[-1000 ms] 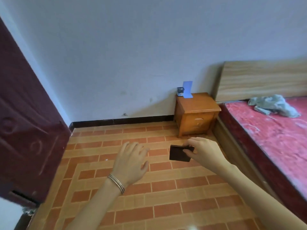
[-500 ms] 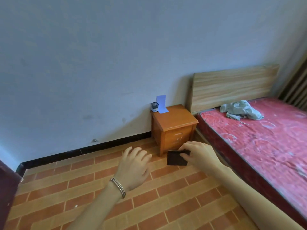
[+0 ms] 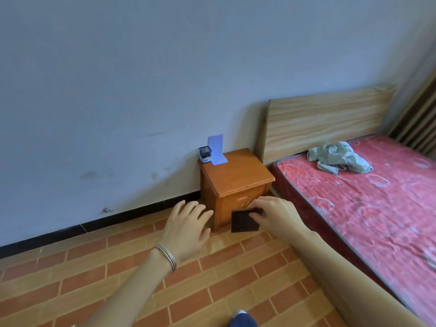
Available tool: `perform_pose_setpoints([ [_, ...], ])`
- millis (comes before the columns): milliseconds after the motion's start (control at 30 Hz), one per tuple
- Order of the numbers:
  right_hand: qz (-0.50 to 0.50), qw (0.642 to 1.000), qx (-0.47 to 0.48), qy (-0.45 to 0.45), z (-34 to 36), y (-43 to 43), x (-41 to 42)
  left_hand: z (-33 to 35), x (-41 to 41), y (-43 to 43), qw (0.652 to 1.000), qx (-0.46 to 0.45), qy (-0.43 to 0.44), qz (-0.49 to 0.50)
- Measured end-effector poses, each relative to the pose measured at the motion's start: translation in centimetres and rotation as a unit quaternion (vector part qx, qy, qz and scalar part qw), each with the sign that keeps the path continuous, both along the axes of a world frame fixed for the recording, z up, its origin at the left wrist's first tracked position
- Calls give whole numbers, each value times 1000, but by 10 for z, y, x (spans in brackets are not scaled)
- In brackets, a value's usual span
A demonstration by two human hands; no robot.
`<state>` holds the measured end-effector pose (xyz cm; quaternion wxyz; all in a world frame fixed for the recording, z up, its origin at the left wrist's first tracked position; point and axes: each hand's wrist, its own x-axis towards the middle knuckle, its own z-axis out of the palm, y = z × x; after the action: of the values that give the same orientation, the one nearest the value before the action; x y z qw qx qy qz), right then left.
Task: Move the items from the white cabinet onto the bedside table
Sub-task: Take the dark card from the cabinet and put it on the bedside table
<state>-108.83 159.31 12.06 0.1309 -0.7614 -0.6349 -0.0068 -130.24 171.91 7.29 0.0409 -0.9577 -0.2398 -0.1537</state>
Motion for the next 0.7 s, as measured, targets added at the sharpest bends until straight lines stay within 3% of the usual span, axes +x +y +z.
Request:
perform_pose_setpoints([
  [333,42,999,-24,-11,14,130,179,5,163,102,999,-20,13,43],
  [700,66,996,-64,1,-29,241,292,-23,275,209,998,-36,26,47],
])
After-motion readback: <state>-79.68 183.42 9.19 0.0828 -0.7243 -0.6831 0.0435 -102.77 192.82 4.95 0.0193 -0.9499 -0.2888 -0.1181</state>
